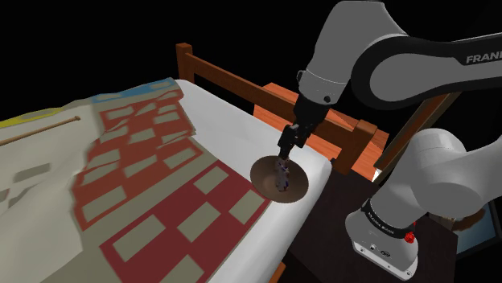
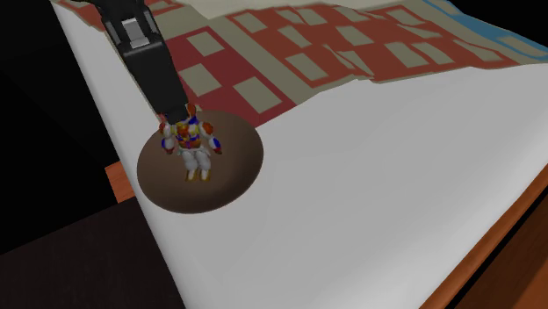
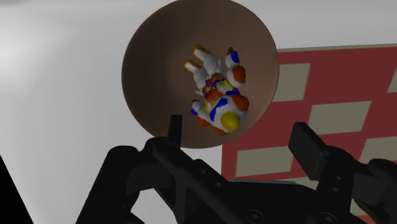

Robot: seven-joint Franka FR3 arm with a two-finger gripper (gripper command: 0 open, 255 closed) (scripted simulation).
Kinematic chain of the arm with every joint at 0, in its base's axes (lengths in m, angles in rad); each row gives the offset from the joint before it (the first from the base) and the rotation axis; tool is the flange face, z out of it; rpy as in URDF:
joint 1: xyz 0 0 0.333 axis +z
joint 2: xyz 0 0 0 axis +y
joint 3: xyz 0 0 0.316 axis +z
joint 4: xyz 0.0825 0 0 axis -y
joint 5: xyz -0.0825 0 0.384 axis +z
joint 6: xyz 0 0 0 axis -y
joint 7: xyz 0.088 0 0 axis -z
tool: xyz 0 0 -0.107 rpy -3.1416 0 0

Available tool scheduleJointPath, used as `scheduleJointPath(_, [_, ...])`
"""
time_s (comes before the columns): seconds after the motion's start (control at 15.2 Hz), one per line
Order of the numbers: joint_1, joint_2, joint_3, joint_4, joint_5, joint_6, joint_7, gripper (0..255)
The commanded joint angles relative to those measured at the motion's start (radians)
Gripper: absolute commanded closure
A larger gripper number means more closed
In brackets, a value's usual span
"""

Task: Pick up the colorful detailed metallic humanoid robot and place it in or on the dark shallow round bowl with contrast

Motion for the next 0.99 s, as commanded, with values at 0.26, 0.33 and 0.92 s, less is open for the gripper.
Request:
scheduleJointPath(0.26, [-0.007, -0.028, -0.016, 0.051, -0.016, -0.079, 0.003, 0])
scheduleJointPath(0.33, [-0.011, -0.038, -0.023, 0.078, -0.024, -0.117, 0.004, 0])
scheduleJointPath(0.92, [-0.013, -0.045, -0.029, 0.101, -0.03, -0.146, 0.006, 0])
